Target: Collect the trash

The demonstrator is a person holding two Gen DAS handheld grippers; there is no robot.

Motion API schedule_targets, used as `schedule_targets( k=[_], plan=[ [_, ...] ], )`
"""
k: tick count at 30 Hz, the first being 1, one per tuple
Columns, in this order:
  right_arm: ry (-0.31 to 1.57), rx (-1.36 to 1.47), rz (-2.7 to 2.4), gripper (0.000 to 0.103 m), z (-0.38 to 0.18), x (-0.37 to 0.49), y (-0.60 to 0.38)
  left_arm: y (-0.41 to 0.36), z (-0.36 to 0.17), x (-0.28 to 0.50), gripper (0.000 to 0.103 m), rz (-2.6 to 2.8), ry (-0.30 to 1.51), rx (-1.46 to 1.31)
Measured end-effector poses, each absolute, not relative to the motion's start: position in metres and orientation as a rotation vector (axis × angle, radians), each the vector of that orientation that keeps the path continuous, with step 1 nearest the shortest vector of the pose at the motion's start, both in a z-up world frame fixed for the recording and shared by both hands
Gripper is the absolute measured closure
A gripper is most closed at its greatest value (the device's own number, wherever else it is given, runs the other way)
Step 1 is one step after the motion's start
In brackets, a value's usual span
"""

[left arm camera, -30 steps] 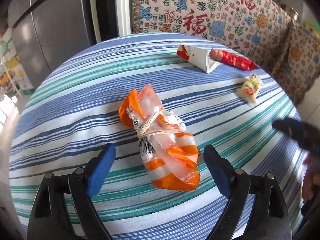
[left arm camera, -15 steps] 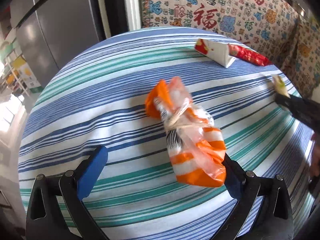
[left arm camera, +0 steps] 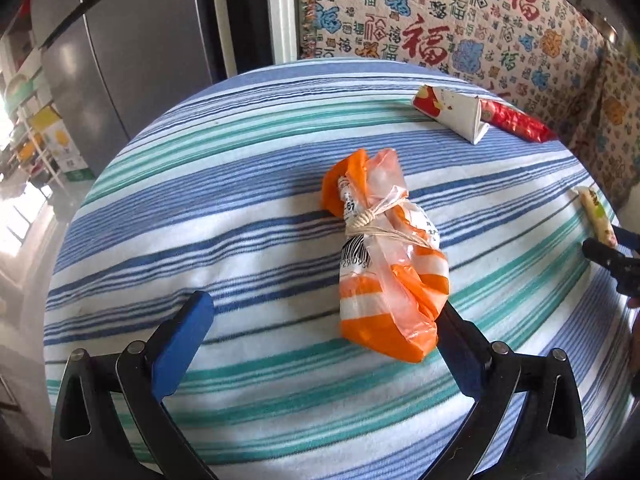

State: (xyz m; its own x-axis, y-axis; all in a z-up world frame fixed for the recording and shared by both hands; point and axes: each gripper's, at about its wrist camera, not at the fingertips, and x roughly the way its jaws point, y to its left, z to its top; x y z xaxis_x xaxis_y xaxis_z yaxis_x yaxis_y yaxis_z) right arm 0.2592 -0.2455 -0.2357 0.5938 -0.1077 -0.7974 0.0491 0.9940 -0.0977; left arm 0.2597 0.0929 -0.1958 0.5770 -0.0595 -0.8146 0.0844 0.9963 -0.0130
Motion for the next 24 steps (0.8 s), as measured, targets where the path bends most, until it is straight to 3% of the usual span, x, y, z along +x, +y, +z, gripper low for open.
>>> schedule_targets(
  k=[18, 24],
  plan=[
    [0.938, -0.059, -0.116, 0.000, -0.233, 0.238, -0.262, 0.090, -0.193, 0.260, 0.000, -0.065, 1.000, 0.021],
    [0.981, -0.017, -0.149, 0.000, -0.233, 0.243, -0.245, 0.096, -0.182, 0.262, 0.000, -0.129, 0.957, -0.154]
  ],
)
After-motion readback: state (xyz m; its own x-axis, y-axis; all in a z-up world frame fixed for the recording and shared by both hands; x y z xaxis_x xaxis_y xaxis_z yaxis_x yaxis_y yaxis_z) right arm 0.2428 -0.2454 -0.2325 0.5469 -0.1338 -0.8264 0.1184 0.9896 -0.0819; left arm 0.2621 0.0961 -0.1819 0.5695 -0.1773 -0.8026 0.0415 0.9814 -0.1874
